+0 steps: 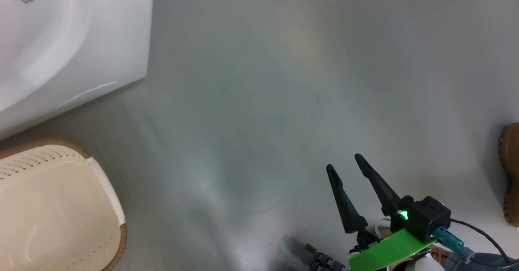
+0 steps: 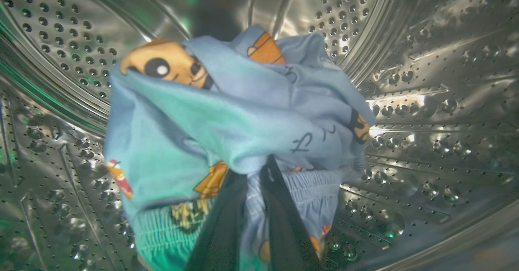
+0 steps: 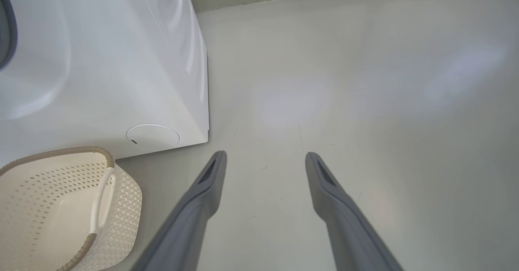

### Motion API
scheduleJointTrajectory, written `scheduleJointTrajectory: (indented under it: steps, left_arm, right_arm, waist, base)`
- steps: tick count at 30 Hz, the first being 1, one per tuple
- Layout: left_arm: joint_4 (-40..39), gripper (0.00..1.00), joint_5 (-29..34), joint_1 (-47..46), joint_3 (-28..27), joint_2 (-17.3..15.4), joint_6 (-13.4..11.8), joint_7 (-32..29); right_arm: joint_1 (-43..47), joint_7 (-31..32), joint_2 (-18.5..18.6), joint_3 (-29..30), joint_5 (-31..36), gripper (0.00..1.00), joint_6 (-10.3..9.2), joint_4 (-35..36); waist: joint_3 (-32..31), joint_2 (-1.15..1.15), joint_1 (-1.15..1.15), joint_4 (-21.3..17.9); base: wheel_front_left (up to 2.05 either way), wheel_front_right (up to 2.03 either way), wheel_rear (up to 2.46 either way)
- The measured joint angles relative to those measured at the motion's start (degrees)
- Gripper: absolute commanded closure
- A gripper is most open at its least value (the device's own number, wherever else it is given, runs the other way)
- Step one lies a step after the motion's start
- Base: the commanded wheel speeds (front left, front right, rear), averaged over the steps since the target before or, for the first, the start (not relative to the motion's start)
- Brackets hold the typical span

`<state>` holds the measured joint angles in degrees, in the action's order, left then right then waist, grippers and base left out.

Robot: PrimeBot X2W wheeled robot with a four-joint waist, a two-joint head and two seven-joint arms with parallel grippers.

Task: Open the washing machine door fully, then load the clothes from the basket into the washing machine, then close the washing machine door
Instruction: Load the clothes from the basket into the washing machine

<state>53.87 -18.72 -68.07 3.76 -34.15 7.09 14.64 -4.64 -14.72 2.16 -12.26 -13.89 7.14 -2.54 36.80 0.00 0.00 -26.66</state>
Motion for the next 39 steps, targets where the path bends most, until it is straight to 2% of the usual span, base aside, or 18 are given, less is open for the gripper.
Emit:
scheduleJointTrajectory:
  steps: [4,5,7,8,9,10,15,20,24,32,39]
  left_arm:
    - [2.75,0.98,1.47,0.0,1.34,-0.01,-0.37,0.0]
    - [3.8,0.78,1.72,-0.01,1.51,0.01,-0.92,0.0]
    - [5.73,0.55,2.53,-0.1,2.23,0.0,-1.55,-0.03]
    - [6.53,0.39,2.83,-0.26,2.45,0.0,-1.86,-0.07]
    - [6.53,0.05,2.83,-0.26,2.45,0.0,-1.86,-0.07]
    - [7.35,0.0,2.92,-0.53,2.75,0.02,-1.9,-0.64]
    - [10.45,0.0,3.25,-1.8,3.81,0.29,-1.94,-4.09]
    - [11.02,0.0,3.05,-2.72,3.97,1.02,-1.98,-3.35]
    - [11.67,0.0,2.7,-2.68,3.96,2.08,-3.09,-2.3]
    - [13.32,0.0,0.46,1.65,3.3,6.27,-3.41,-0.77]
    - [11.37,0.0,-0.23,8.86,2.85,10.28,-5.93,-0.24]
  right_arm:
    - [0.01,0.0,0.0,-0.12,-0.19,0.0,0.0,-0.02]
    - [0.01,0.0,-0.01,-0.14,-0.42,0.0,0.0,-0.03]
    - [0.01,-0.01,0.0,-0.2,-0.42,0.0,0.0,-0.08]
    - [0.01,-0.01,-0.01,-0.23,-0.42,0.0,0.0,-0.08]
    - [0.01,-0.01,-0.01,-0.23,-0.42,0.0,0.0,-0.08]
    - [0.01,0.0,-0.01,-0.24,-0.42,0.0,0.0,-0.12]
    - [0.0,0.0,-0.01,-0.42,-0.51,0.0,0.0,-0.7]
    - [-0.04,0.0,-0.01,-0.58,-0.91,0.0,0.0,-1.14]
    - [-0.06,0.0,-0.01,-0.49,-0.91,0.0,0.0,-1.75]
    - [-0.13,0.0,0.0,-0.12,-0.91,0.0,0.0,-3.71]
    - [-0.14,0.0,0.03,0.36,-0.98,0.0,0.0,-5.6]
  waist:
    - [-0.37,0.0,0.0,-0.1]
    - [-0.5,0.0,0.0,-0.11]
    - [-0.74,0.0,0.0,-0.13]
    - [-0.83,0.0,0.0,-0.14]
    - [-0.83,0.0,0.0,-0.14]
    - [-0.92,0.0,0.0,-0.13]
    - [-1.47,0.0,0.0,-0.09]
    - [-2.01,0.0,0.0,0.23]
    - [-3.0,0.0,0.0,0.92]
    - [-6.48,0.0,0.0,2.69]
    - [-11.15,0.0,0.0,4.6]
  base:
    - [0.0,0.0,0.0]
    - [0.0,0.0,0.0]
    - [0.0,0.0,0.0]
    - [0.0,0.0,0.0]
    - [0.0,0.0,0.0]
    - [0.0,0.0,0.0]
    - [0.0,0.0,0.0]
    - [0.0,0.0,0.0]
    - [0.0,0.0,0.0]
    - [0.0,0.0,0.0]
    - [0.0,0.0,0.0]
